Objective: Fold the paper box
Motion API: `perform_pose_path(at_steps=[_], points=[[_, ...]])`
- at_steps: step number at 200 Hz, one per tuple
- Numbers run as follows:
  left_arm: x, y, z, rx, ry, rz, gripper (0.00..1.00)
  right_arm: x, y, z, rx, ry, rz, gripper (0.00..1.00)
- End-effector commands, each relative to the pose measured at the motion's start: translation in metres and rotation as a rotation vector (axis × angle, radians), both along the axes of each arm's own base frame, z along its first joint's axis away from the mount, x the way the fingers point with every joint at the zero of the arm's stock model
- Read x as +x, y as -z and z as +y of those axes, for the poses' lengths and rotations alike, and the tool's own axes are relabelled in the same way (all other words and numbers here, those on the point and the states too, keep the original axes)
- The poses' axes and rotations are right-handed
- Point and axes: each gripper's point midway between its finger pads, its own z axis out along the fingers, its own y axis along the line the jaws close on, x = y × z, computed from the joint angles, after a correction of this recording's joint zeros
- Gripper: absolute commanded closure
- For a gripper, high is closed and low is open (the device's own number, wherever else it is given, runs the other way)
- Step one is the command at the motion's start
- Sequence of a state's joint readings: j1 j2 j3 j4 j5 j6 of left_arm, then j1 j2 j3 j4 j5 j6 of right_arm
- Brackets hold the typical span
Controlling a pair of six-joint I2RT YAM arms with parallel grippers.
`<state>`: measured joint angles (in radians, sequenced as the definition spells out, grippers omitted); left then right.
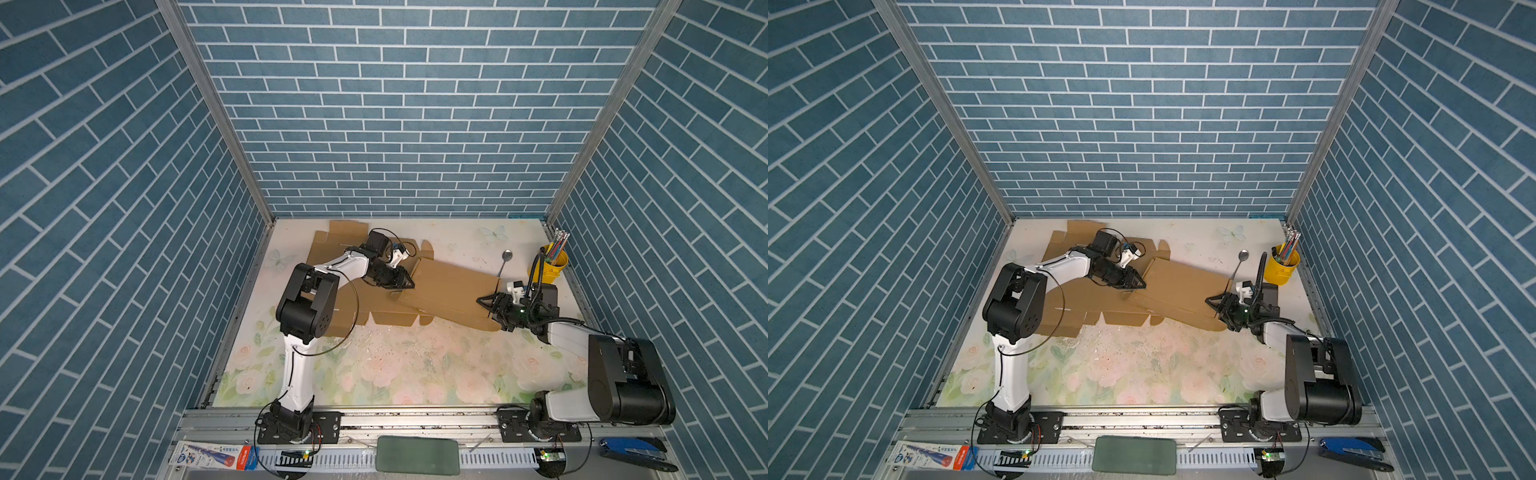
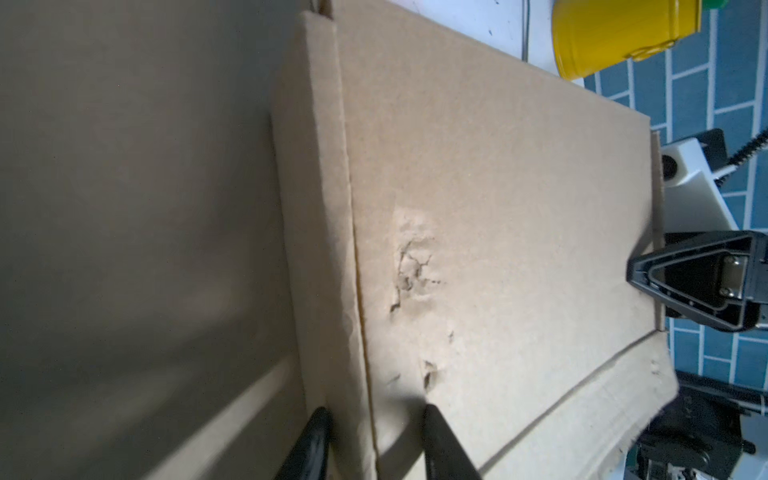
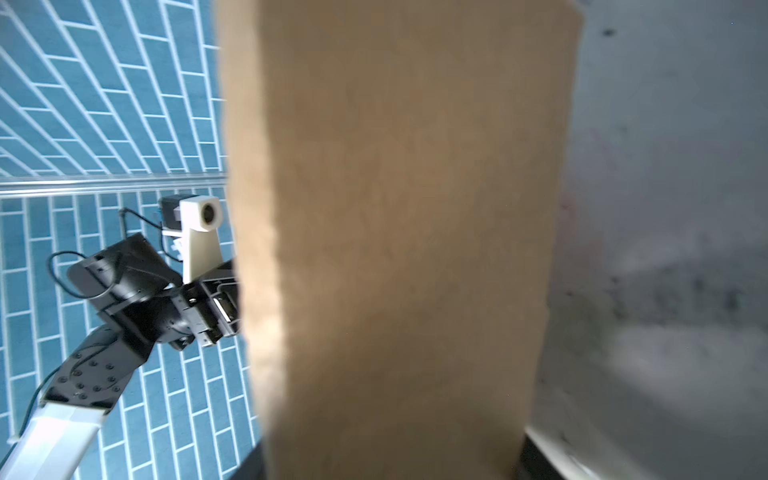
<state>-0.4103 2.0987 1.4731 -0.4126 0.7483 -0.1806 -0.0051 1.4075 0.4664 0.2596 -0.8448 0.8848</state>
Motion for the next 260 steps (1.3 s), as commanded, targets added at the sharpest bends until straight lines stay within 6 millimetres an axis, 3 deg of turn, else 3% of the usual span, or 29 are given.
perform_pose_path(at_steps=[1, 31, 69, 123, 161, 201, 231, 260], points=[[-0.006, -0.015, 0.010, 0.024, -0.030, -0.023, 0.54, 0.003, -0.008, 0.004, 0.043, 0.014, -0.018, 0.45], [-0.002, -0.073, 0.014, -0.032, -0.051, -0.168, 0.45, 0.008, -0.018, 0.004, 0.069, 0.032, -0.019, 0.51], [-0.010, -0.142, 0.028, -0.054, -0.065, -0.390, 0.37, 0.011, -0.040, 0.003, 0.089, 0.060, -0.013, 0.57], [-0.026, -0.202, 0.063, 0.056, -0.113, -0.811, 0.33, 0.013, -0.065, 0.003, 0.119, 0.078, 0.004, 0.63], [-0.047, -0.221, 0.057, 0.200, -0.019, -1.121, 0.29, 0.019, -0.085, 0.007, 0.158, 0.072, 0.016, 0.66], [-0.060, -0.229, 0.044, 0.329, 0.122, -1.277, 0.25, 0.034, -0.098, 0.014, 0.227, 0.060, 0.069, 0.69], [-0.072, -0.215, 0.041, 0.388, 0.282, -1.306, 0.24, 0.036, -0.108, 0.020, 0.266, 0.045, 0.104, 0.71], [-0.085, -0.192, 0.027, 0.449, 0.468, -1.331, 0.24, 0.030, -0.103, 0.027, 0.284, 0.020, 0.179, 0.72]])
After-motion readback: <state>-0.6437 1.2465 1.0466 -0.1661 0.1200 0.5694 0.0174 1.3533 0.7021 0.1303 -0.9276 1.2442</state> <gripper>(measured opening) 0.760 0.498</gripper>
